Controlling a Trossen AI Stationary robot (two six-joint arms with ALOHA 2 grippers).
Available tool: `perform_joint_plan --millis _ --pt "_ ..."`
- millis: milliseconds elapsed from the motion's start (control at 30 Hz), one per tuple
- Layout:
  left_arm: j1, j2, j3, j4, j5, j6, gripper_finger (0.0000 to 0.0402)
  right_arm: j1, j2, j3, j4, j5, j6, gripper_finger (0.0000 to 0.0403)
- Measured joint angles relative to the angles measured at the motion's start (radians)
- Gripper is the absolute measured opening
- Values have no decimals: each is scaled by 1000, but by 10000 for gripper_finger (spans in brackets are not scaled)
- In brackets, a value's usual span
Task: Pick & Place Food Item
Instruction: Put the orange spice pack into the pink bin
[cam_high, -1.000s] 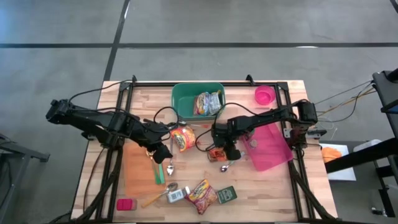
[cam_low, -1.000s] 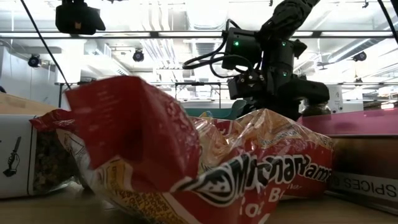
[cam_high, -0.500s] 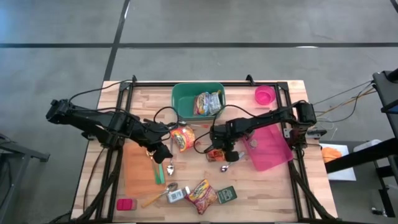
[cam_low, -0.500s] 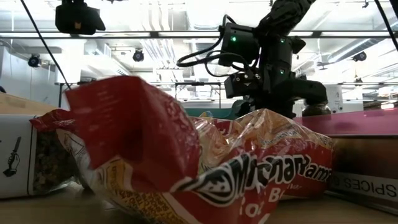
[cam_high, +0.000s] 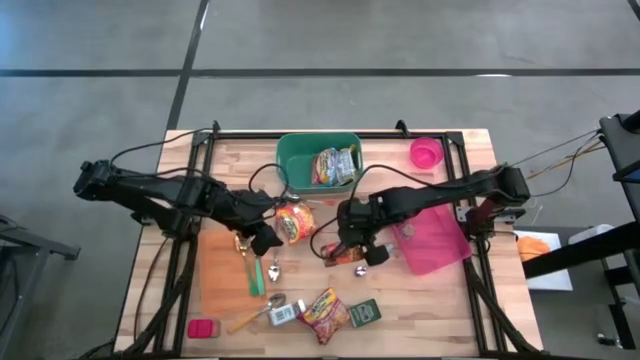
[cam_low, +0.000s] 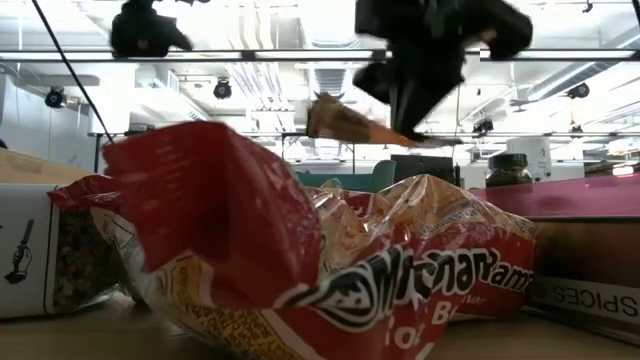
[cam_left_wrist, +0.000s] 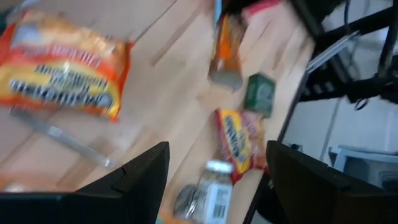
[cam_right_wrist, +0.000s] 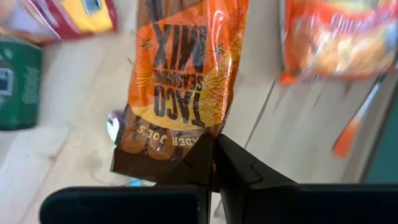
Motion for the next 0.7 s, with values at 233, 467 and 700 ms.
perform_joint_plan --millis 233,467,700 --pt "75 45 0 149 40 88 269 51 2 163 -17 24 -55 10" --pt "153 139 0 360 258 109 269 59 21 262 -15 47 -53 10" --pt "159 232 0 465 464 89 269 60 27 270 -16 59 -43 10"
